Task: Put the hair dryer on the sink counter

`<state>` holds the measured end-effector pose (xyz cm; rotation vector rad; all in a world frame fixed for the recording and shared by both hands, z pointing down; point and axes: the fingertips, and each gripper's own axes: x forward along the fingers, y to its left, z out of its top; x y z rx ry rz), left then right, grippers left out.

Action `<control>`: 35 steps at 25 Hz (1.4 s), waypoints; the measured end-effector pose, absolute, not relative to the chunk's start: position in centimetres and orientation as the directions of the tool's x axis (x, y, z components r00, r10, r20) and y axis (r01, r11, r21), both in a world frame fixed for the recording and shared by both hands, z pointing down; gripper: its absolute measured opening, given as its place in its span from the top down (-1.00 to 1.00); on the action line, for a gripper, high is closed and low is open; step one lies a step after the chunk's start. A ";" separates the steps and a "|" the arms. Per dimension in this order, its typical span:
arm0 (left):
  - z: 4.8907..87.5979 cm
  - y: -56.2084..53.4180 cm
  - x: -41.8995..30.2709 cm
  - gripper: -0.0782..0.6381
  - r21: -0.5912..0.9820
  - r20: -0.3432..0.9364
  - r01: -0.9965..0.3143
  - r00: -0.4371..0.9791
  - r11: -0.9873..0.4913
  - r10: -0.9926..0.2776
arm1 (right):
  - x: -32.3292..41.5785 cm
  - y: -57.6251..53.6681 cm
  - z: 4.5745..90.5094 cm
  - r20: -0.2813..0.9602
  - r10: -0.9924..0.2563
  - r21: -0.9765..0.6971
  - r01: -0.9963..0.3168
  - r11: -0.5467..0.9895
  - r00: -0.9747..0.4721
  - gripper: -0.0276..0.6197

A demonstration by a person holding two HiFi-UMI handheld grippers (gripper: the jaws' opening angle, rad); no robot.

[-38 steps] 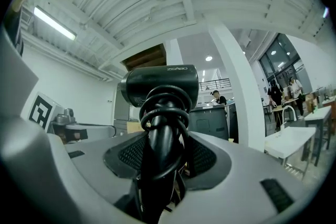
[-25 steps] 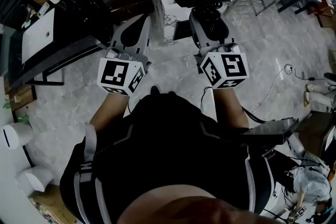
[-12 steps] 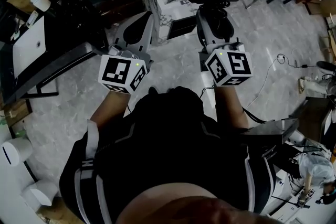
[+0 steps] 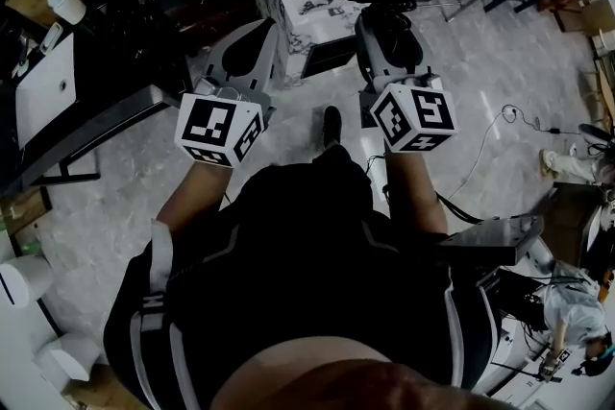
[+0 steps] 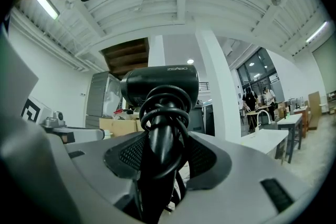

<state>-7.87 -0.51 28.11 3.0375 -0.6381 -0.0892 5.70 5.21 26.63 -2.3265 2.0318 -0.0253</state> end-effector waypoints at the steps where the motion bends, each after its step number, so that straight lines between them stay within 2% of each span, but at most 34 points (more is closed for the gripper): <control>1: 28.3 -0.8 -7.4 0.78 0.043 -0.048 -0.405 0.912 -0.914 -0.406 | 6.3 4.8 26.8 -0.026 -0.991 -0.051 -0.990 -0.130 0.131 0.22; 10: 29.0 -5.0 -1.4 0.78 -0.006 -0.014 -0.486 0.874 -0.874 -0.486 | 12.8 -0.5 28.3 -0.011 -0.997 -0.041 -0.996 -0.077 0.077 0.22; 18: 30.4 -9.9 6.0 0.78 0.038 0.035 -0.512 0.859 -0.858 -0.511 | 19.5 -6.7 28.9 0.020 -1.000 -0.041 -0.999 0.009 -0.010 0.22; 29: 32.6 -15.1 15.2 0.78 0.045 0.110 -0.592 0.804 -0.805 -0.585 | 27.9 -13.0 33.2 0.118 -0.980 -0.065 -0.986 0.156 -0.162 0.22; 33: 34.2 -18.1 16.4 0.78 0.058 0.106 -0.672 0.740 -0.739 -0.664 | 29.9 -15.2 35.3 0.158 -0.962 -0.051 -0.975 0.216 -0.222 0.22; 35: 35.6 -19.6 16.7 0.78 0.070 0.143 -0.711 0.701 -0.699 -0.699 | 30.5 -16.3 36.3 0.180 -0.949 -0.040 -0.966 0.255 -0.258 0.22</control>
